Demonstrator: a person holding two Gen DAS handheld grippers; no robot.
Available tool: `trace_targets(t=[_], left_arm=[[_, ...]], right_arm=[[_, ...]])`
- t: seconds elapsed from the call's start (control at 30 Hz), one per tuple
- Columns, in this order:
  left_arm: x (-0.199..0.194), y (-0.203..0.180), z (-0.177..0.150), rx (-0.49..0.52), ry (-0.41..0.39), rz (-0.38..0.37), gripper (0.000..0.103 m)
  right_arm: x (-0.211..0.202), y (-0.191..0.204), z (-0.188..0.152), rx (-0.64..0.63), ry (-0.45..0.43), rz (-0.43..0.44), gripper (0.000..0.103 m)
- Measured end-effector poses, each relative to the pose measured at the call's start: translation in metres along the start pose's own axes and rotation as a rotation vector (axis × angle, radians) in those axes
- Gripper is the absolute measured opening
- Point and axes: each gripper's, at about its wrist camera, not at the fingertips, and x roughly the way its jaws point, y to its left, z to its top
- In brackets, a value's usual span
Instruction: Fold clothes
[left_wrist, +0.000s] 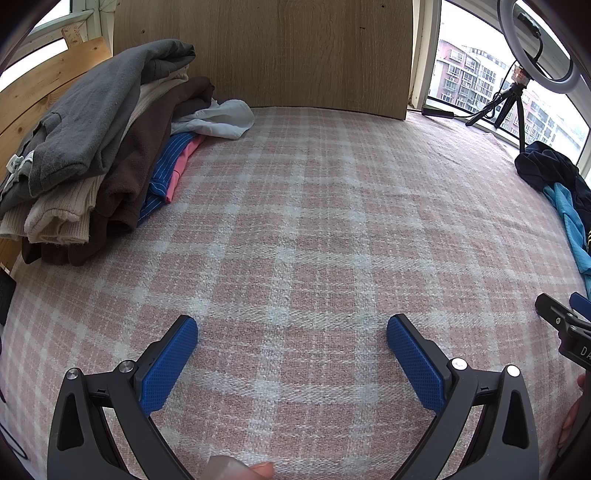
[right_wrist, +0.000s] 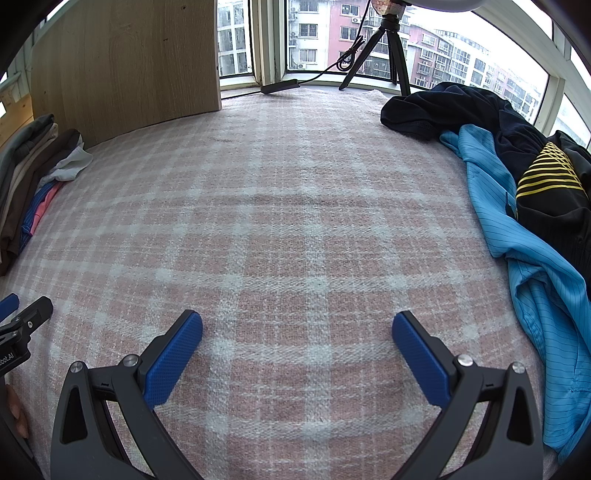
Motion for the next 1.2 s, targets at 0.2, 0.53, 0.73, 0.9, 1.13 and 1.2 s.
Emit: trace_targets(t=[0.2,0.53,0.73,0.9,1.13,1.2], left_arm=[[0.0,0.0,0.0,0.002,0.0,0.003,0.103],[0.0,-0.001,0.001,0.001,0.0,-0.002,0.103],[0.0,0.002,0.003,0.005,0.022,-0.008,0.103],[-0.01,0.004,0.005,0.004,0.046,-0.011,0.102],[-0.024,0.008,0.008,0.004,0.079,-0.014,0.102],[-0.034,0.01,0.011,0.005,0.076,-0.02,0.102]], right_arm=[[0.0,0.0,0.0,-0.001,0.001,-0.002,0.103],[-0.001,0.0,0.0,-0.004,0.004,-0.004,0.103],[-0.001,0.0,0.0,-0.028,0.033,0.013,0.103],[-0.002,0.002,0.0,-0.036,0.084,0.016,0.103],[-0.019,0.01,-0.006,-0.061,0.129,0.04,0.103],[-0.031,0.012,-0.009,-0.057,0.12,0.056,0.103]])
